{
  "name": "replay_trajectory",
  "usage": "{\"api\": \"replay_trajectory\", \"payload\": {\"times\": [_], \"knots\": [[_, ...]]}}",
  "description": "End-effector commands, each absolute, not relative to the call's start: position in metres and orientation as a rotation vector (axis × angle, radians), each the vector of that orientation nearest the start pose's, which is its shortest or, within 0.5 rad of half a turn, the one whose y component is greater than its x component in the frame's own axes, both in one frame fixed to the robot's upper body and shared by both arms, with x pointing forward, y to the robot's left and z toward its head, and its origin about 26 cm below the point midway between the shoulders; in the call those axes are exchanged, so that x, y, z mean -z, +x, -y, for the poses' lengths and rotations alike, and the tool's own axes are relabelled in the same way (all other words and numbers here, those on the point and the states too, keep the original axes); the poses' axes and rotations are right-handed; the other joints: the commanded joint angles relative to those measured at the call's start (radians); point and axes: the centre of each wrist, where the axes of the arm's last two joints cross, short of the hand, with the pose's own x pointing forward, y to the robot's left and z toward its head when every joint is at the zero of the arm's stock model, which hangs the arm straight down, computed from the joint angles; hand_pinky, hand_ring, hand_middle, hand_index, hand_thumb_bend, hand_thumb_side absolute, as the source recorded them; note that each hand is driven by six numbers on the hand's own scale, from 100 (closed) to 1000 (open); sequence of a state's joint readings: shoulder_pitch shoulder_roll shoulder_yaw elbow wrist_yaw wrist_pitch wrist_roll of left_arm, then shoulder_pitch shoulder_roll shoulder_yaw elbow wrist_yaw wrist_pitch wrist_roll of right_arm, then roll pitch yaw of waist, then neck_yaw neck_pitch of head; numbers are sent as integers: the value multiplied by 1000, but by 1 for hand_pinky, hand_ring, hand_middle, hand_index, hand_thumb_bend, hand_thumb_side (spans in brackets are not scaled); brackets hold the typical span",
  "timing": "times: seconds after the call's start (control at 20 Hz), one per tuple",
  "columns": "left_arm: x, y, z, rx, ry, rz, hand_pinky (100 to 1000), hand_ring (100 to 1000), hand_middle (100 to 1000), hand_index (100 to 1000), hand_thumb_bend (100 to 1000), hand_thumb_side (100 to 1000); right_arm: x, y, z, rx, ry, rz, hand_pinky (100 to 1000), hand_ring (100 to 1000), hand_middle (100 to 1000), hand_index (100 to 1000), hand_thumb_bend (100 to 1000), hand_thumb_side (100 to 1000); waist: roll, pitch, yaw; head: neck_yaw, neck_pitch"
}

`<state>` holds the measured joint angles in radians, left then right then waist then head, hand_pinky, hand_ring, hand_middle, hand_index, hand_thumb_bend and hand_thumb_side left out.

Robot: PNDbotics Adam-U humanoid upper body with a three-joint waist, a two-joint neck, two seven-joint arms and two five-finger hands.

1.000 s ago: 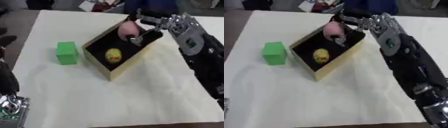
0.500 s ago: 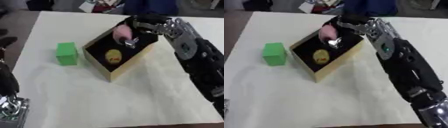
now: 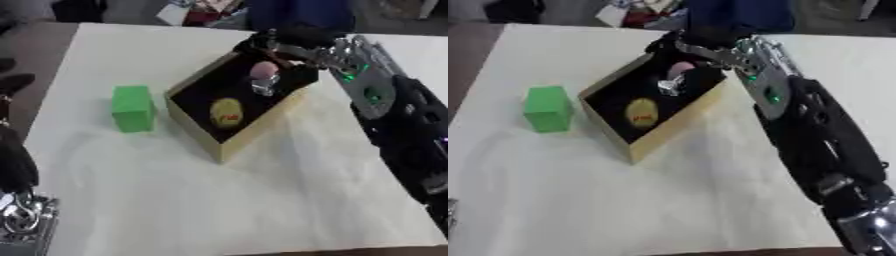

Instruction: Pick up objects on the table and place them in the box.

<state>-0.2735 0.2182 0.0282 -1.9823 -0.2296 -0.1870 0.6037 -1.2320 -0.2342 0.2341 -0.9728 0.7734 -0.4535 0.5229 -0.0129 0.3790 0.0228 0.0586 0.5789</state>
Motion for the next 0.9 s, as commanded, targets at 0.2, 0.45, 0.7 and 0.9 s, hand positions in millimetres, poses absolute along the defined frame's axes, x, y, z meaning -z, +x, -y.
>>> {"api": "replay_trajectory", "payload": {"times": [0.2,0.45,0.7,0.9], "knots": [[-189,298,-252,-327,588,2517,745,618,656,821,218,1000,-321,471,135,2351,777,-2462,948,873,804,939,130,764,7,-26,-5,0,-9],[-190,298,-255,-326,605,2518,745,619,656,821,218,1000,-351,452,177,2157,762,-2633,935,847,786,927,100,672,7,-24,-15,14,-4],[-196,299,-259,-296,628,2542,744,620,655,820,216,1000,-380,408,227,1879,689,-2831,926,824,765,908,100,556,12,-22,-31,33,-1],[-205,301,-262,-260,662,2576,742,621,656,820,215,1000,-385,374,258,1620,574,-3004,916,804,756,896,100,666,16,-21,-45,46,1]]}}
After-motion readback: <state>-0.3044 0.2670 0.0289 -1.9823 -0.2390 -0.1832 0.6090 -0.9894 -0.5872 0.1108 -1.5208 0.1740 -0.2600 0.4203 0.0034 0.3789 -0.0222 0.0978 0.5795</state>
